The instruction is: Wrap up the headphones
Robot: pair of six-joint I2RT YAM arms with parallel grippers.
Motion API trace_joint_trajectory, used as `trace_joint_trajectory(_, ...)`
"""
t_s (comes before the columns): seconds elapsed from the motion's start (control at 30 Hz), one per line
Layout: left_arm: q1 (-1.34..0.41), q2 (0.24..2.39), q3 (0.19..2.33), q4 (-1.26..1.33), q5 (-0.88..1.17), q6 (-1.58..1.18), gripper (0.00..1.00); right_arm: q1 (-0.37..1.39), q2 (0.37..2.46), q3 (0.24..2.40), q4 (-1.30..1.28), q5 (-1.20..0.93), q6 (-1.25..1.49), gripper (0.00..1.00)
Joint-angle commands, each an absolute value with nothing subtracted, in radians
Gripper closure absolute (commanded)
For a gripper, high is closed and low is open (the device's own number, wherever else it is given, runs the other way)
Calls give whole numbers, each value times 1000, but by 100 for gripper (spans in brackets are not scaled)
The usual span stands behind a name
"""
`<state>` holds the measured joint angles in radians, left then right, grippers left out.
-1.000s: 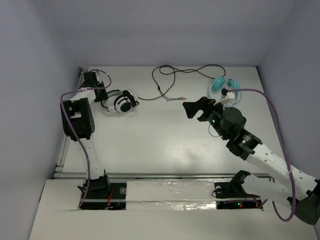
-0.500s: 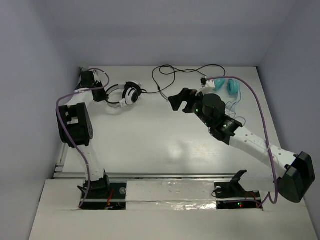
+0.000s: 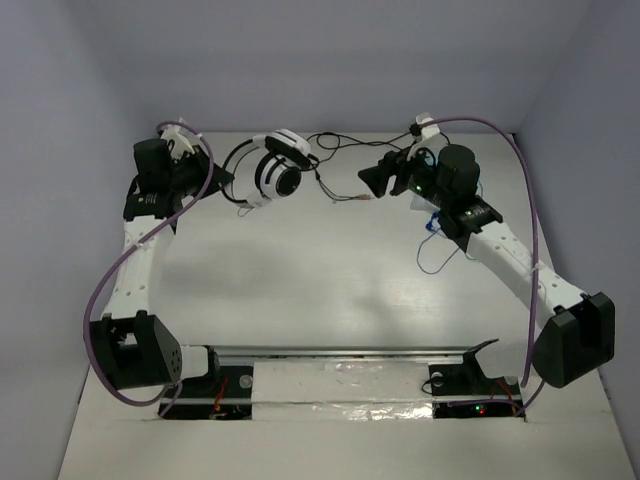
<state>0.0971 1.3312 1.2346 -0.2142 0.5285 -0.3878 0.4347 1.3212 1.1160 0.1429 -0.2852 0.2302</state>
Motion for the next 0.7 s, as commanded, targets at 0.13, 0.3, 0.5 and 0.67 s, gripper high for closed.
trace_joint_trajectory(0.13,74,1197,1235,-273,666,-446,100,437,1448,1177,164,-744,64,8)
trace_joint_trajectory(0.3,6,1149,1316,-345,614,-425,100,437,1512,1164,238,-769,66,2)
trace_joint_trajectory(0.5,-47,1083,1318,-413,595,-426,100,437,1609,1268,205,-787,31,0)
trace_joint_trajectory(0.67,-80,1063,1359,-443,600,-437,100,437,1681,1367,201,-693,40,0)
